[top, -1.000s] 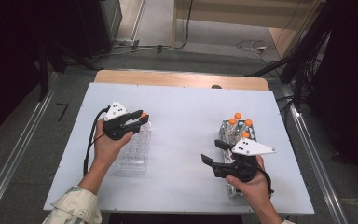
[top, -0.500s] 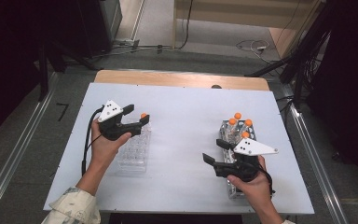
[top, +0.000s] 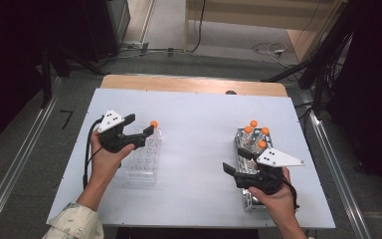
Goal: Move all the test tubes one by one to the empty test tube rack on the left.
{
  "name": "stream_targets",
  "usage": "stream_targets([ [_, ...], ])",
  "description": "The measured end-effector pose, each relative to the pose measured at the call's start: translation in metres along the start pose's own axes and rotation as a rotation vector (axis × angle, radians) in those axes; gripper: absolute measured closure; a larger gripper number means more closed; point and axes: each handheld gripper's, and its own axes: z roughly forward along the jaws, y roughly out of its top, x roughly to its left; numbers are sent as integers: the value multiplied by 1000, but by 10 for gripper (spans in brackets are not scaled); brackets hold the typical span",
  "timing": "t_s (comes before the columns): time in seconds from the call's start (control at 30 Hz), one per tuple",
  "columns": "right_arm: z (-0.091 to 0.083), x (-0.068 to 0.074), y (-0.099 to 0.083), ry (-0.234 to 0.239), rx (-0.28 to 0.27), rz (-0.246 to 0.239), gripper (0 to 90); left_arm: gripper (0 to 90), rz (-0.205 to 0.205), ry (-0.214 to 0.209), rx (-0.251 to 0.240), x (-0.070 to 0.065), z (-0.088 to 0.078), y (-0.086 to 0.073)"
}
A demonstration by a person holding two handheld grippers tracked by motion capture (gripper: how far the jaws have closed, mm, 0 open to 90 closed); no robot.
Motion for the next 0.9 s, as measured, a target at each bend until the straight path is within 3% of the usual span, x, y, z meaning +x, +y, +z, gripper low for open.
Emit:
stream_targets([
  [0.9,-29,-32,-13,-149,-36,16,267,160,-27,25,-40,4,-16,-3],
])
